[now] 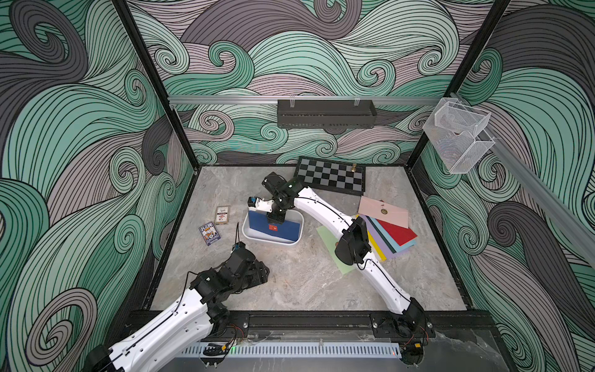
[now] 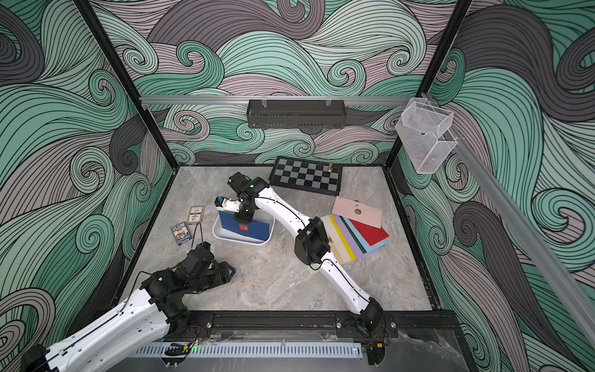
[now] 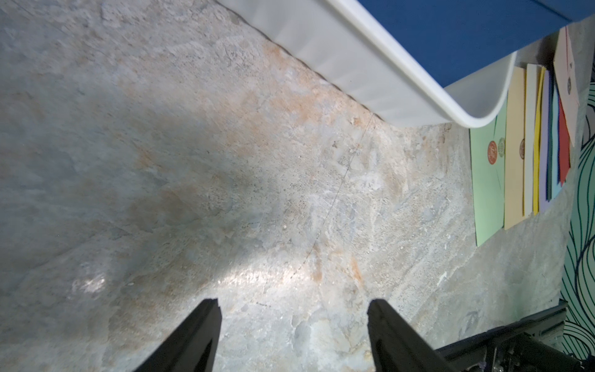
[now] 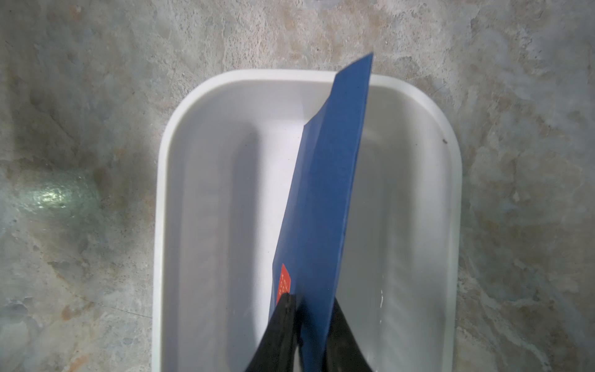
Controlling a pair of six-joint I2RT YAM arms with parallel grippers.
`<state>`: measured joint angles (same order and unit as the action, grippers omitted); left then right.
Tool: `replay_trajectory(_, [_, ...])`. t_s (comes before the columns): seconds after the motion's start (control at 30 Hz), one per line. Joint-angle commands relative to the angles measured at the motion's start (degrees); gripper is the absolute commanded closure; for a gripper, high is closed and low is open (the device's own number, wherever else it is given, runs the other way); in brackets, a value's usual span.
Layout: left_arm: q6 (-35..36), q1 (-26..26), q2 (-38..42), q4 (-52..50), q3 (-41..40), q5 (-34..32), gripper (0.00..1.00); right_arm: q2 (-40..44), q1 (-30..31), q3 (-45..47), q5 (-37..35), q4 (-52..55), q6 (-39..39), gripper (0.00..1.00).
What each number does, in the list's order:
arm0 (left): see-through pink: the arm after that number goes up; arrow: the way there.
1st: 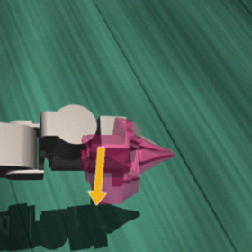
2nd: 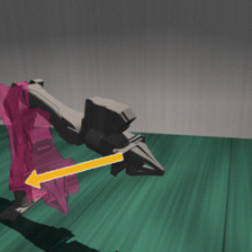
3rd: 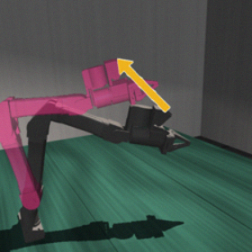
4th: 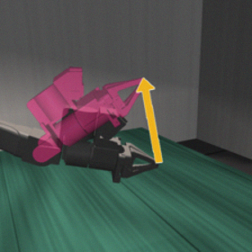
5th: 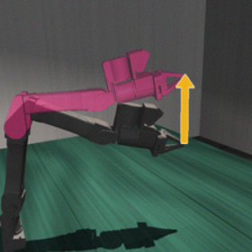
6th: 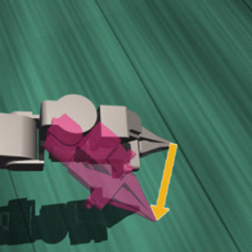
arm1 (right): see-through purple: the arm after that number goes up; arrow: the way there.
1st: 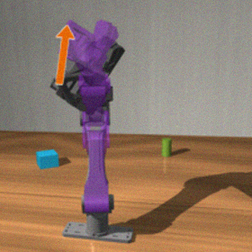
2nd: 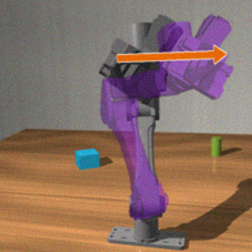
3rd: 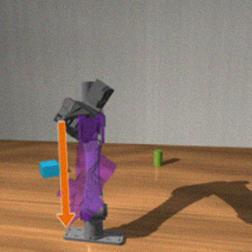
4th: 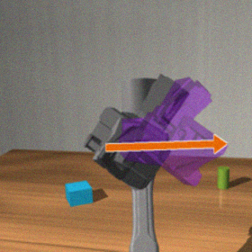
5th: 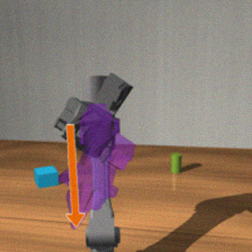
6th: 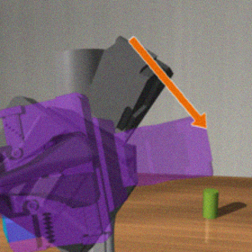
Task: Put the sealed envelopes into the storage box
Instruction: Place the envelope in the storage box.
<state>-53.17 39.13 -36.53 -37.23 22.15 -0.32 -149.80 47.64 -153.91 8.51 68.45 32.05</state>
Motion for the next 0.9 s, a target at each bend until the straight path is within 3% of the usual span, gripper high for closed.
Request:
replay_trajectory(0.0, [0.52,-0.27,0.22,0.35,1.6,0.67,0.24,0.81,0.88,0.2,-1.76,-1.97,3.69,0.83])
replay_trajectory(0.07, [0.52,-0.27,0.15,0.28,1.58,0.76,0.24,0.45,0.97,0.12,-1.94,-2.13,4.28,0.89])
replay_trajectory(0.3, [0.26,-0.26,0.24,0.72,0.81,0.84,0.24,-0.11,0.8,0.72,-2.47,-2.03,3.23,0.85])
replay_trajectory(0.43, [0.26,-0.27,0.03,0.97,0.61,0.84,0.24,-0.63,-0.06,-1.0,-2.21,-2.06,-0.98,0.89])
replay_trajectory(0.6, [0.34,-0.24,-0.1,1.01,0.61,0.84,0.24,-0.36,-2.67,-2.29,3.66,-2.03,-7.76,0.93])
replay_trajectory(0.87, [0.52,-0.28,-0.5,1.41,0.73,1.28,0.24,-0.65,-3.6,-1.21,7.96,-2.06,-8.19,0.94])
